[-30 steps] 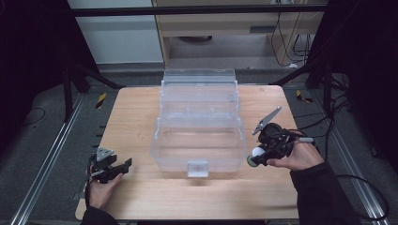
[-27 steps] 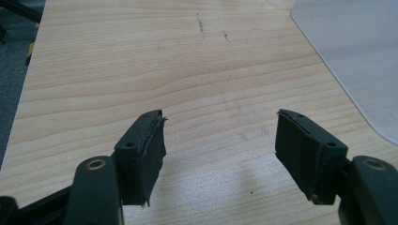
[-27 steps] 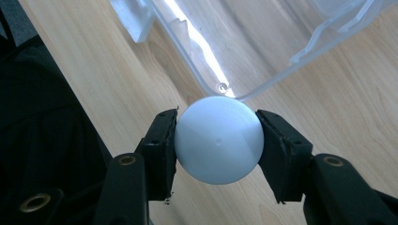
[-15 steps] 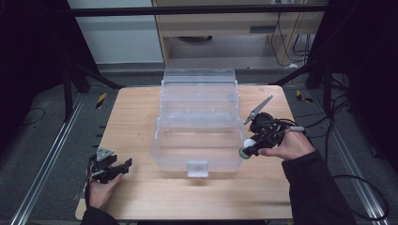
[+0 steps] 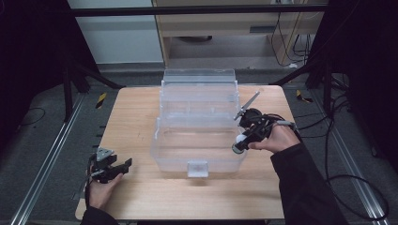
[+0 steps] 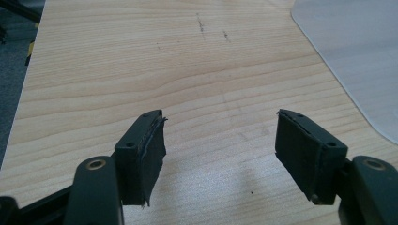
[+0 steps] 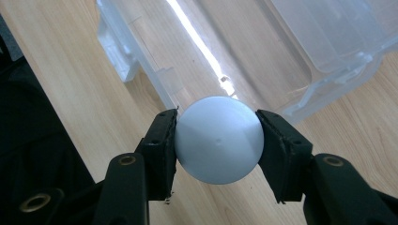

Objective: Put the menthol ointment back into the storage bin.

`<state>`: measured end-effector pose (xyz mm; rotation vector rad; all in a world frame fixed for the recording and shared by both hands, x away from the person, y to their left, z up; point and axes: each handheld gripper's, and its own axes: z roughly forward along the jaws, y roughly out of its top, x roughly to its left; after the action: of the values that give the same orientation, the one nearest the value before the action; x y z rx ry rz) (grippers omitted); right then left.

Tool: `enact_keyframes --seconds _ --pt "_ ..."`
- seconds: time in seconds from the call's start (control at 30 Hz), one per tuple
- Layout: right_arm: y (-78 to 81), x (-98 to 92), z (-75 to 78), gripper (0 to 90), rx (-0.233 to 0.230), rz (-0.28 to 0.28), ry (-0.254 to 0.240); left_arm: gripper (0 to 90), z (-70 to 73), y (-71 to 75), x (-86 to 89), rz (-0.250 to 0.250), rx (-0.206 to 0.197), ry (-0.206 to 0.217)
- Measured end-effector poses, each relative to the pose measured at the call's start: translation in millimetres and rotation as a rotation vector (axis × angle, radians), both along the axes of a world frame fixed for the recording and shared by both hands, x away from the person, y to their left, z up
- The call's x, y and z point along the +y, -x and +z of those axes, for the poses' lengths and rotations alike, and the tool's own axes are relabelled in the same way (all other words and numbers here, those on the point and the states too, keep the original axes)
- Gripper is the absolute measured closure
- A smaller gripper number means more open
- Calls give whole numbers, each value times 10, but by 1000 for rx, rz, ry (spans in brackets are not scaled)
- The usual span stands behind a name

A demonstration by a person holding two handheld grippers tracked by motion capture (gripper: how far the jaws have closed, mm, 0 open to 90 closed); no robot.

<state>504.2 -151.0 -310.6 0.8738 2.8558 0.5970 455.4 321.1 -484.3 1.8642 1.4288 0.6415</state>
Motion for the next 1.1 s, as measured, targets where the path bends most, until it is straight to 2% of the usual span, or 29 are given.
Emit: enact_keyframes --seconds 0.2,0.47,0.73,0.83,1.1 --pt "-96 65 -75 504 0 -3 1 330 2 1 0 -1 -1 0" --pt "-188 130 -236 504 9 -5 34 331 3 2 1 -1 -2 -1" --pt "-210 187 -382 504 10 16 65 331 6 4 -1 -2 -4 -1" --pt "-219 195 -419 504 9 23 59 331 7 6 -1 -1 -6 -1" --pt "-227 186 -565 503 28 22 83 331 8 5 -5 -1 -6 -2"
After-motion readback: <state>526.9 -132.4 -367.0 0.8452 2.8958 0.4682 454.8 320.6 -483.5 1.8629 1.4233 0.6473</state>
